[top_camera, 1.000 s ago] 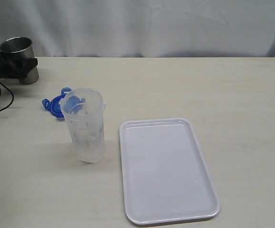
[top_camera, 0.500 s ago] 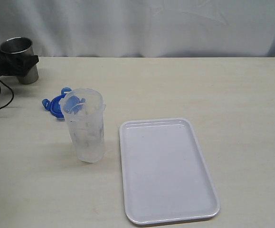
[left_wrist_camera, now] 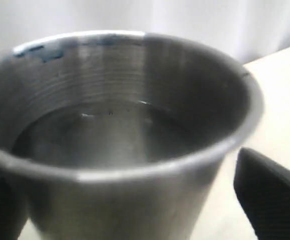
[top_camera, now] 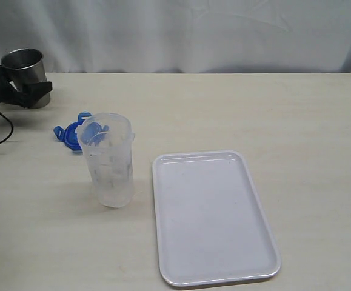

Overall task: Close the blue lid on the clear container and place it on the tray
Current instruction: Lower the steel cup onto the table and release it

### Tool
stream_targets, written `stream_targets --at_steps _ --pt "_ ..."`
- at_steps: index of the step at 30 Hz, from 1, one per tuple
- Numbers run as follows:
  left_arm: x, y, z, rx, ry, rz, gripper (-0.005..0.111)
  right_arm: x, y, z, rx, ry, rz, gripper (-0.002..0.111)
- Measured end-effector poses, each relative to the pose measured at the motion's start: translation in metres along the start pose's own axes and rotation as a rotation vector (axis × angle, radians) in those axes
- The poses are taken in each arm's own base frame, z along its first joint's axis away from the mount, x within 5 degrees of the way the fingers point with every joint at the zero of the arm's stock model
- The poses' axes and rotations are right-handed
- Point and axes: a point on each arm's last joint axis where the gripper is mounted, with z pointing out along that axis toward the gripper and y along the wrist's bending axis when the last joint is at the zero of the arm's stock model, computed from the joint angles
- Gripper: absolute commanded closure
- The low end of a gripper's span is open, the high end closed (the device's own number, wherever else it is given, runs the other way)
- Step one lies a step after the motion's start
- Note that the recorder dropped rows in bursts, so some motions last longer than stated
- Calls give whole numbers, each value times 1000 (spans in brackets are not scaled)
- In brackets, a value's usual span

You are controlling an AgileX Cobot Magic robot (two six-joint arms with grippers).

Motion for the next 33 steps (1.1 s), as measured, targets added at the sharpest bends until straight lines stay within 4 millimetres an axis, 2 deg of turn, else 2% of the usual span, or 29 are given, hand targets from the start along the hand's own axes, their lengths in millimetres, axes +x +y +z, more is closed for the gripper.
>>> stream_targets --at_steps 7,16,22,28,33 --pt "0 15 -32 70 -77 -43 2 0 0 0 0 0 0 104" --pt "15 17 -50 160 64 -119 2 0 0 0 0 0 0 104" --pt "24 15 -61 198 219 -331 2 0 0 0 0 0 0 104" --pt "5 8 -69 217 239 -483 2 0 0 0 0 0 0 104" --pt "-31 -8 -85 175 251 -488 2 0 0 0 0 0 0 104"
